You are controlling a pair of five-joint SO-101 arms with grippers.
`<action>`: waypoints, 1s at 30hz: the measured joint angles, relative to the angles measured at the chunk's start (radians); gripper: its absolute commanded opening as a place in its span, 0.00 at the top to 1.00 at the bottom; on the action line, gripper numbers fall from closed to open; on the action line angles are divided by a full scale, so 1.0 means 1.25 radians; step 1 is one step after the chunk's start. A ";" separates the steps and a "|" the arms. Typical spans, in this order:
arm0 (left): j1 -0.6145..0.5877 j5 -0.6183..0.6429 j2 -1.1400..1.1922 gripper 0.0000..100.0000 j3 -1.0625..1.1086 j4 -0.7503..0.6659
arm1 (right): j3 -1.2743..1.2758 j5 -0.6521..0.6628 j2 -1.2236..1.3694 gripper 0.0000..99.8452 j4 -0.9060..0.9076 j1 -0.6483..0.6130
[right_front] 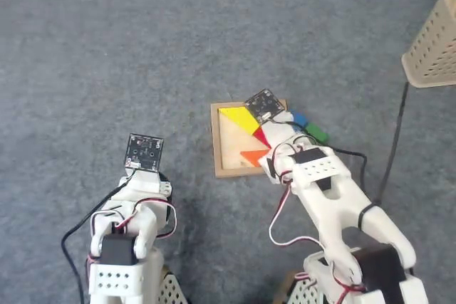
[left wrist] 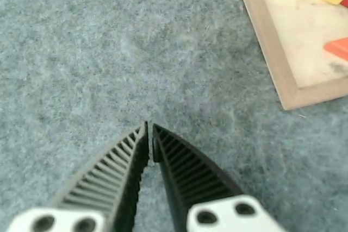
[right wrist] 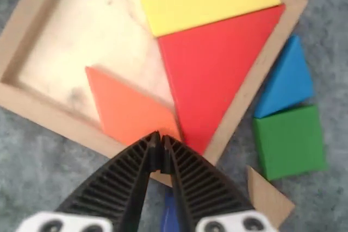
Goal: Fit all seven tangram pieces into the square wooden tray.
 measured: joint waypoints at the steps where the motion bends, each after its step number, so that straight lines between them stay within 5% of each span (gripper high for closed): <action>1: 0.000 0.000 0.000 0.99 0.000 0.000 | 0.000 0.000 -0.009 0.99 0.004 0.007; 10: 0.000 0.000 0.000 0.99 0.000 0.000 | 0.002 0.001 -0.252 0.99 0.163 0.069; 15: 0.000 0.000 0.000 0.99 0.000 0.000 | 0.002 0.006 -0.328 0.85 0.276 0.147; 24: 0.000 0.000 0.000 0.99 0.000 0.000 | -0.012 0.378 -0.231 0.82 0.318 0.271; 30: 0.000 0.000 0.000 0.99 0.000 0.000 | -0.120 0.444 -0.041 0.82 0.319 0.273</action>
